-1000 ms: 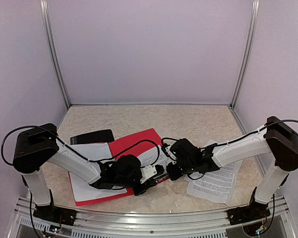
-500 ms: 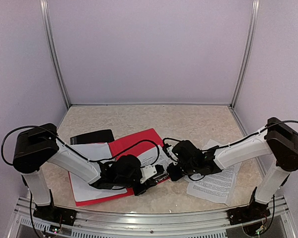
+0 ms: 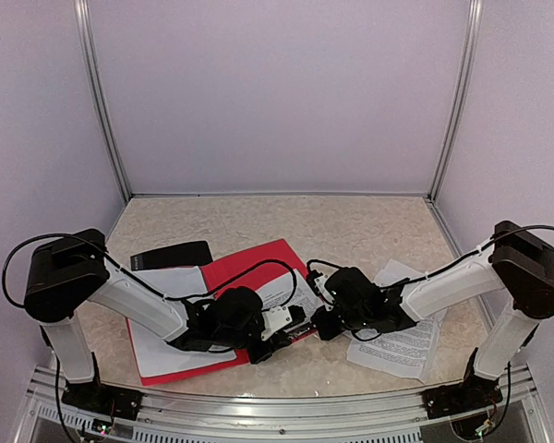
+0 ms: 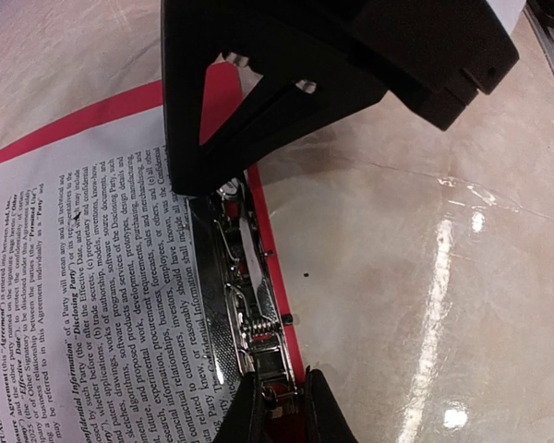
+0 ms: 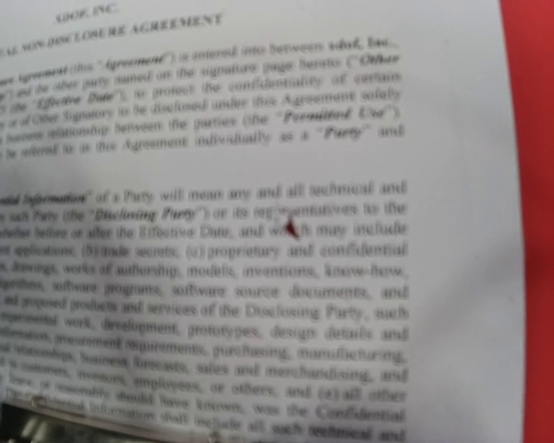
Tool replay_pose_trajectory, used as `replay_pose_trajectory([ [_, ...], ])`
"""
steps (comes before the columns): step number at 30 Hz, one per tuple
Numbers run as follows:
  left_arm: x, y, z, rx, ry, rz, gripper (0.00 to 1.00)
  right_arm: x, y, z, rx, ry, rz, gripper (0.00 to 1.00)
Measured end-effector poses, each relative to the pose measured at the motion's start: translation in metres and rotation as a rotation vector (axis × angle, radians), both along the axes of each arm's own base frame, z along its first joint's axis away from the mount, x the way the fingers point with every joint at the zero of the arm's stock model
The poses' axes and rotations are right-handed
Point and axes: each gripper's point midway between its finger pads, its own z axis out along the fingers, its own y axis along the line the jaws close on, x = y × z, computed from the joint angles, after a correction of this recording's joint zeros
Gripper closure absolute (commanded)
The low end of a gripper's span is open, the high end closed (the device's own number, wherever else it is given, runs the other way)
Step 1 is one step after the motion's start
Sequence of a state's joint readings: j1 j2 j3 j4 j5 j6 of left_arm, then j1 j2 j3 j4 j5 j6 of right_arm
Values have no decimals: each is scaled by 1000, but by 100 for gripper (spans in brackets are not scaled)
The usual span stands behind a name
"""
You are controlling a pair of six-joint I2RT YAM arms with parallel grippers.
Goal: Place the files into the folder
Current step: Clamp the file at the center of the board.
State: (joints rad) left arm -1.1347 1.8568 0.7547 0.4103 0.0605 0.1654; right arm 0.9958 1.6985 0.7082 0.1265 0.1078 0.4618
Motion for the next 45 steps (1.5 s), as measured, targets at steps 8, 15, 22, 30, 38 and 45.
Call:
replay_pose_trajectory([
  [8, 1, -3, 0, 6, 5, -2, 100, -1, -3, 4, -6, 5, -3, 100],
  [15, 3, -6, 0, 1, 14, 4, 100, -6, -10, 12, -40, 24, -1, 100],
  [22, 4, -7, 0, 0, 39, 18, 100, -8, -11, 12, -50, 30, 1, 100],
  [30, 6, -7, 0, -3, 61, 34, 100, -9, -12, 9, -38, 24, -1, 100],
  [38, 9, -5, 0, -14, 96, 51, 100, -10, -11, 3, -26, 14, 1, 100],
  [45, 10, -5, 0, -1, 124, 66, 100, -11, -10, 4, -16, 4, -5, 100],
])
